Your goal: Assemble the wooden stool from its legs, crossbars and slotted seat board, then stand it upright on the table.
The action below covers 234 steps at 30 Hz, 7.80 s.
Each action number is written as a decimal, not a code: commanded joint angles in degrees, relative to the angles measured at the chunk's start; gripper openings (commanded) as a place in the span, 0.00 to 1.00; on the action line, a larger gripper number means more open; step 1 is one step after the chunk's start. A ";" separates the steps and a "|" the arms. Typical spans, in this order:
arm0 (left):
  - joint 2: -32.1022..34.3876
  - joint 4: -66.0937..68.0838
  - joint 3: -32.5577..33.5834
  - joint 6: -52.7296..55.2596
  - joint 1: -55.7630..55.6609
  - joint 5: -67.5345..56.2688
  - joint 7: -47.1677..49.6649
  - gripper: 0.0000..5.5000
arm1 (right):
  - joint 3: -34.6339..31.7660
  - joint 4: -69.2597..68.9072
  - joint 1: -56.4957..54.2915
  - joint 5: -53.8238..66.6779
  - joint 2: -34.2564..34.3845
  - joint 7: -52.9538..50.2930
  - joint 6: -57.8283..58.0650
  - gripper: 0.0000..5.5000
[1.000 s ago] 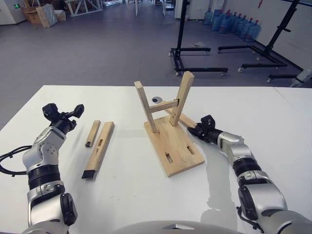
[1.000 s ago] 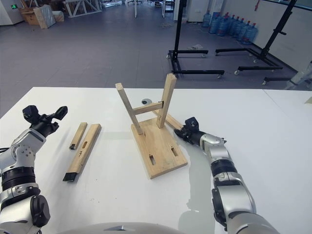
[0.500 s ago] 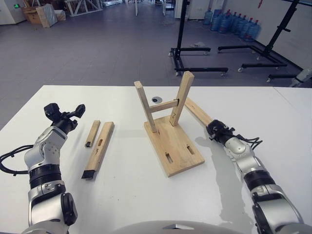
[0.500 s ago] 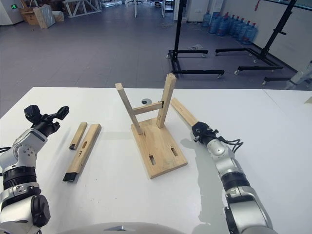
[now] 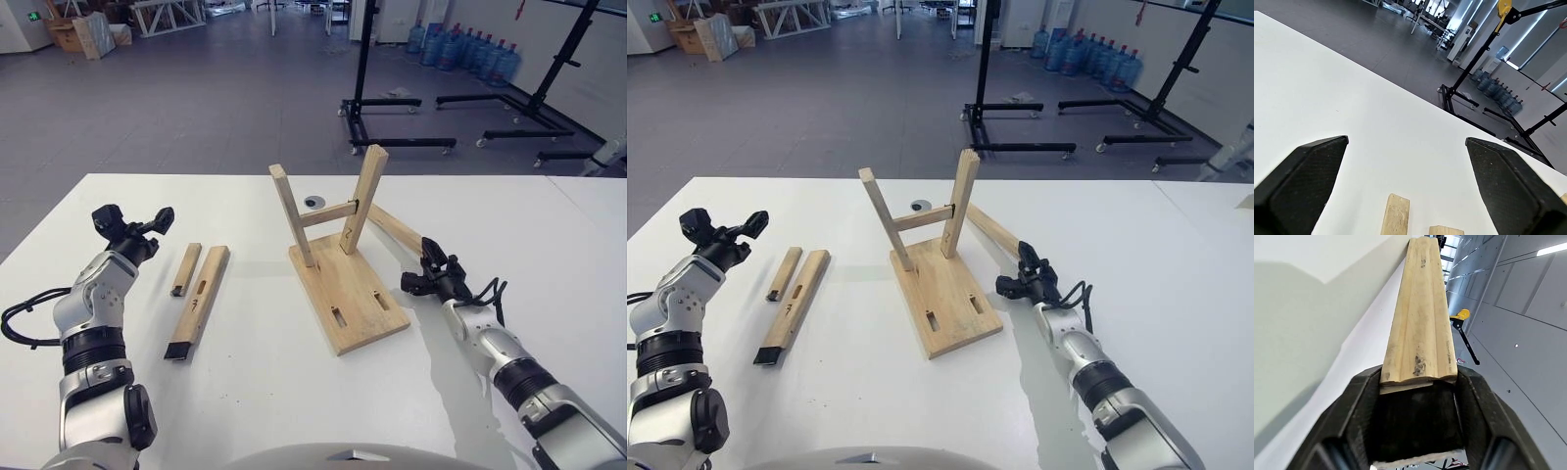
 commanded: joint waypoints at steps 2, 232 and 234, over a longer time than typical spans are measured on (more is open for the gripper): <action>-0.42 0.17 -0.75 -0.35 -0.82 0.54 0.09 0.80 | 3.53 2.85 5.01 -1.59 -0.49 0.01 -1.26 0.57; -5.50 -37.13 -34.68 -6.16 -13.68 15.24 -14.89 0.23 | -40.07 -44.54 -34.01 137.70 21.01 -5.50 40.57 0.08; -5.33 -37.55 -34.56 -6.08 -13.48 15.44 -14.94 0.23 | -38.61 -45.15 -33.67 133.45 18.51 -4.53 41.43 0.07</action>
